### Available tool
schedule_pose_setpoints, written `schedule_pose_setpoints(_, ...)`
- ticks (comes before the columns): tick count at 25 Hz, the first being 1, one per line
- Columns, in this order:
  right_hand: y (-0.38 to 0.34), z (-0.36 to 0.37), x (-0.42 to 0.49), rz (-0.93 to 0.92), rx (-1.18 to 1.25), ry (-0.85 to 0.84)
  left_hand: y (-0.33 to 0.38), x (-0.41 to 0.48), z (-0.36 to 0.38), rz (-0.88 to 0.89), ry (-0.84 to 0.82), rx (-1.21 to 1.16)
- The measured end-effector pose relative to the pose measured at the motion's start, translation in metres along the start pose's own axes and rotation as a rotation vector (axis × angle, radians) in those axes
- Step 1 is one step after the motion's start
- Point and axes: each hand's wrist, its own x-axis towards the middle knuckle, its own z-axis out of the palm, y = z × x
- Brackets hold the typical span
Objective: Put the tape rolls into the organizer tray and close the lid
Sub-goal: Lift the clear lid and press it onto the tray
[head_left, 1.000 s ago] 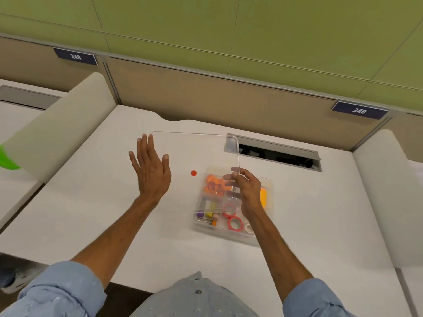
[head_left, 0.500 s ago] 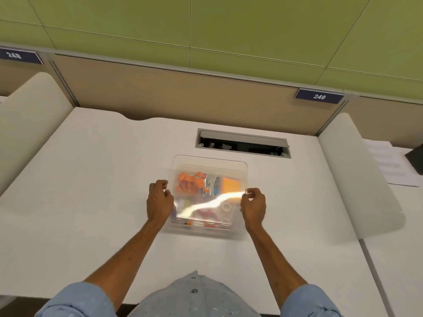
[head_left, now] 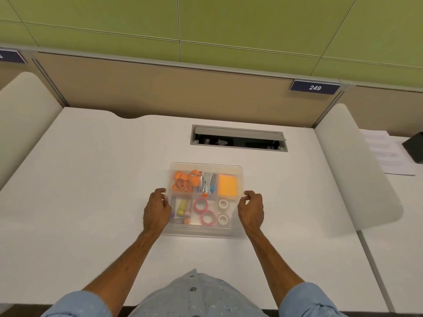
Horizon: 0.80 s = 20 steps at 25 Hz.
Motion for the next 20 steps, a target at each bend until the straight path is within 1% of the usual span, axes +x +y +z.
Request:
schedule_pose_setpoints(4, 0.004, 0.006, 0.004, -0.006, 0.009, 0.017, -0.001, 0.002, 0.001, -0.015, -0.008, -0.02)
schedule_pose_setpoints(9, 0.012, 0.012, 0.009, -0.036, 0.019, 0.028, -0.002, 0.001, 0.005, 0.014, -0.028, -0.021)
schedule_pose_setpoints(10, 0.012, 0.013, 0.009, -0.034, 0.024, 0.024, -0.004, 0.0, 0.005, 0.026, -0.034, -0.008)
schedule_pose_setpoints(12, 0.01, 0.012, 0.007, -0.041, 0.0, 0.042, -0.007, -0.003, 0.009, 0.121, 0.006, 0.089)
schedule_pose_setpoints(14, 0.011, 0.014, 0.0, -0.156, -0.14, 0.125, -0.008, -0.008, 0.017, 0.246, 0.07, 0.202)
schedule_pose_setpoints(16, 0.012, 0.017, -0.01, -0.36, -0.294, 0.159, -0.001, -0.012, 0.022, 0.367, 0.069, 0.286)
schedule_pose_setpoints(18, 0.013, 0.021, -0.021, -0.556, -0.403, 0.088, 0.005, -0.015, 0.03, 0.458, 0.045, 0.321)
schedule_pose_setpoints(20, 0.013, 0.028, -0.026, -0.644, -0.471, 0.014, 0.007, -0.016, 0.038, 0.468, 0.054, 0.317)
